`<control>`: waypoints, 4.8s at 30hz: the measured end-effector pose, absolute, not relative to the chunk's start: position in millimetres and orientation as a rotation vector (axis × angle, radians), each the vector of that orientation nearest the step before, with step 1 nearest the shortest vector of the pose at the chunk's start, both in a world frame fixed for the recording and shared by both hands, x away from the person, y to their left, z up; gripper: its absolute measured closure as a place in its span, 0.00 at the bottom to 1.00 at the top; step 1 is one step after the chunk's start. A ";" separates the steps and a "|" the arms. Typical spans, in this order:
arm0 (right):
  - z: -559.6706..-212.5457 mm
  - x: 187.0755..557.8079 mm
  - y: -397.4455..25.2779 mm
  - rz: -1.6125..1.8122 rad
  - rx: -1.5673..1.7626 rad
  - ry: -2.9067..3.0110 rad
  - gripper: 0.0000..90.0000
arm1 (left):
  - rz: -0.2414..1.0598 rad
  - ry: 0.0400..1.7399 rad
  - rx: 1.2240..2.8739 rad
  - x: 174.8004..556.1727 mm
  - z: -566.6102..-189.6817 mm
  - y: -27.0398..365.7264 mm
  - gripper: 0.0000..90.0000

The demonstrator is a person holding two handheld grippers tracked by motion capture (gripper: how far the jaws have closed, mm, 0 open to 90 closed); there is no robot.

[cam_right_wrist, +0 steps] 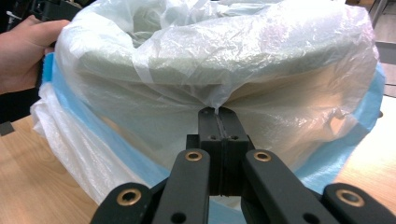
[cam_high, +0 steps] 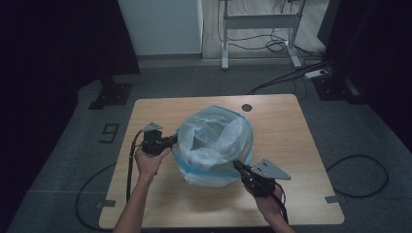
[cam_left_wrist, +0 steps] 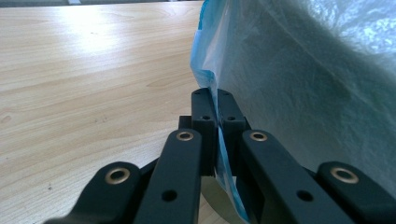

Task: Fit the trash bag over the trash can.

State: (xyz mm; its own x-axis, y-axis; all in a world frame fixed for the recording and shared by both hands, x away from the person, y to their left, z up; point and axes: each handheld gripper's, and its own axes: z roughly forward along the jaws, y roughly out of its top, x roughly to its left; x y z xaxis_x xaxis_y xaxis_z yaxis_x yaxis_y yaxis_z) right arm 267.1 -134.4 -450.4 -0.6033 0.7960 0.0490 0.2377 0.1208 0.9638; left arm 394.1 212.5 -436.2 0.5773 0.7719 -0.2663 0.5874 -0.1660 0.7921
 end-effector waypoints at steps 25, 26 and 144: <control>-496.1 291.2 -147.8 1.505 1.061 2.038 0.99 | 0.209 1.121 1.936 406.4 -455.8 197.1 0.97; -495.0 290.8 -148.8 1.511 1.058 2.031 0.99 | 0.216 1.120 1.931 405.3 -454.6 199.0 0.97; -508.0 272.9 -222.3 1.677 1.072 1.982 0.36 | -0.034 0.308 2.310 453.9 -361.3 129.4 0.50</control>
